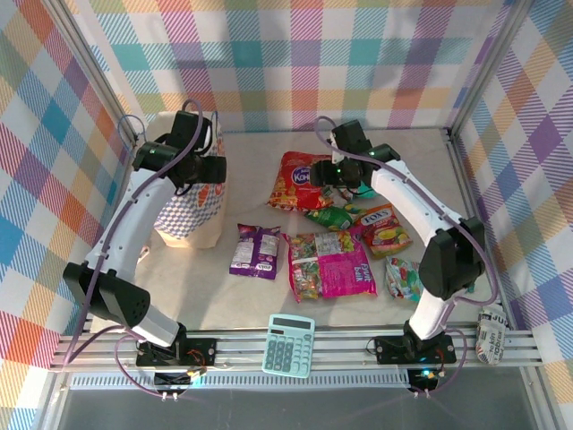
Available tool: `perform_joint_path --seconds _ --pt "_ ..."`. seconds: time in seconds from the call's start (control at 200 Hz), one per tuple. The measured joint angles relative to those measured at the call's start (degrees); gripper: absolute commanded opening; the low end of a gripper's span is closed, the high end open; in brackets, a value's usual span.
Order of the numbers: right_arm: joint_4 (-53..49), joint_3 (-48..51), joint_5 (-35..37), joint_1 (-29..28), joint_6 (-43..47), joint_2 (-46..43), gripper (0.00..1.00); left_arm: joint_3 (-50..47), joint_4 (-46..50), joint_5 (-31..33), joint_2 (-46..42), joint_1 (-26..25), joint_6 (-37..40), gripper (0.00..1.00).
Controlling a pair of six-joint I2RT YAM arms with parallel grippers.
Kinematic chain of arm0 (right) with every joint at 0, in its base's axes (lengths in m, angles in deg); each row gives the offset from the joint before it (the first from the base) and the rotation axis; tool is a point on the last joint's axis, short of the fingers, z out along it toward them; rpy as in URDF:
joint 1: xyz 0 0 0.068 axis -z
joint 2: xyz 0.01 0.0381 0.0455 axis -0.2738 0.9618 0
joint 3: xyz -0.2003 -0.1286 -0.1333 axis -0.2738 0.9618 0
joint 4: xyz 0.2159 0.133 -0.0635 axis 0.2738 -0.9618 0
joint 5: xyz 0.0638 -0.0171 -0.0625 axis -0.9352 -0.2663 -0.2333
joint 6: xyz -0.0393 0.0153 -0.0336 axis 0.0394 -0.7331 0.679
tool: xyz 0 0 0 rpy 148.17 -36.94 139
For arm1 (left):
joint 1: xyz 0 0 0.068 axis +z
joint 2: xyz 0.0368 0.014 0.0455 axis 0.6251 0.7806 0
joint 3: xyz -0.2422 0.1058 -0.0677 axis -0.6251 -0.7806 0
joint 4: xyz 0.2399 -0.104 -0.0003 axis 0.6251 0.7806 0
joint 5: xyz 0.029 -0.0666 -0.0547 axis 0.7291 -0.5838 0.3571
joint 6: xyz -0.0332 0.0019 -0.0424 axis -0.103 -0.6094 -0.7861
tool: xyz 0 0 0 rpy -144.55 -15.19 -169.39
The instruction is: Place the snacks into the paper bag
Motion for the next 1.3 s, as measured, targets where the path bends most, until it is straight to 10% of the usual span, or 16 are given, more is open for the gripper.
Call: perform_joint_path --seconds 0.18,0.46,0.93,1.3 --pt "0.13 1.77 0.81 0.85 0.52 -2.03 0.70 2.10 -0.76 -3.85 1.73 0.07 1.03 0.34" --pt "0.42 4.46 1.68 2.78 1.25 -3.19 0.70 2.12 -2.86 -7.19 3.26 -0.13 1.33 0.16" --pt "0.70 6.73 1.68 3.54 1.22 -5.42 0.71 6.54 -2.93 -8.61 8.09 -7.54 1.90 0.17" --pt "1.86 8.52 -3.17 3.54 -0.50 -5.42 0.71 5.70 -0.72 -4.13 5.29 -7.58 1.09 0.56"
